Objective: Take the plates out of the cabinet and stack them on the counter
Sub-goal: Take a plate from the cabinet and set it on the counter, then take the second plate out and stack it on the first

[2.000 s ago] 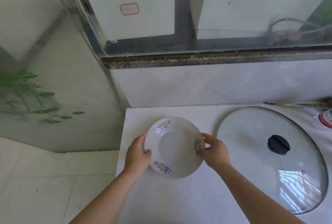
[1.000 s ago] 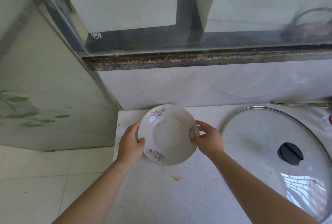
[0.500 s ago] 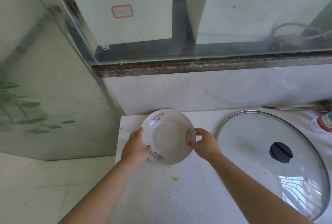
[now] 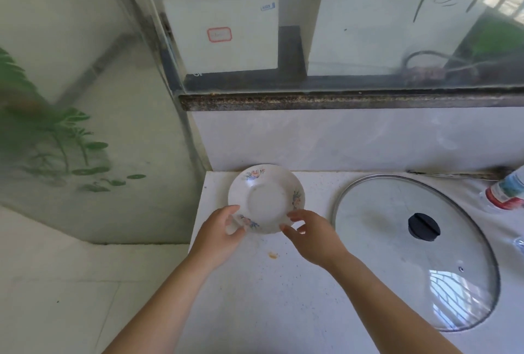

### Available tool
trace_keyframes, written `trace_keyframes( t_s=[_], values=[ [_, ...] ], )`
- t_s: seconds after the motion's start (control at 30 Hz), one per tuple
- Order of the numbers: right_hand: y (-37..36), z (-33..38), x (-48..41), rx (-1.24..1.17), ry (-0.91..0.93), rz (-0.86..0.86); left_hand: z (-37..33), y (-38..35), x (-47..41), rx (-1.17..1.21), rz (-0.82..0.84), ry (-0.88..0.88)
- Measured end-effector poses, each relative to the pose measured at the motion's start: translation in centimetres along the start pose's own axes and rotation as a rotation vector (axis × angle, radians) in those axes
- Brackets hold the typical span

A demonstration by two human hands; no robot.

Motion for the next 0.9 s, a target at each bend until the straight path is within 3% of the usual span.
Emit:
trace_keyframes(
  t_s=[0.13,0.43,0.7,0.9],
  values=[
    [-2.0,2.8,2.5,-0.020,0.147,0.029,1.9,1.8,4.8,0.106,-0.121,0.071],
    [-9.0,9.0,5.0,0.067,0.318,0.285,6.3,8.4,12.6,0.108,-0.329,0.166],
    [-12.9,15.1,7.3,0.150,0.412,0.295,9.3,14.3,15.7,0.180,-0.363,0.159],
    [-18.6,23.3,10.1,0.228,0.556,0.314,13.7,22.9,20.9,0.196,-0.464,0.178]
  ],
)
Point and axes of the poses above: each hand's wrist, its own x-axis away from the middle knuckle, its own y-axis out of the back of the hand, z = x × y, the point moved 4 cm from there along -x, towards the middle knuckle, and after that the axes turned 12 degrees about x, right-handed, at the moved point
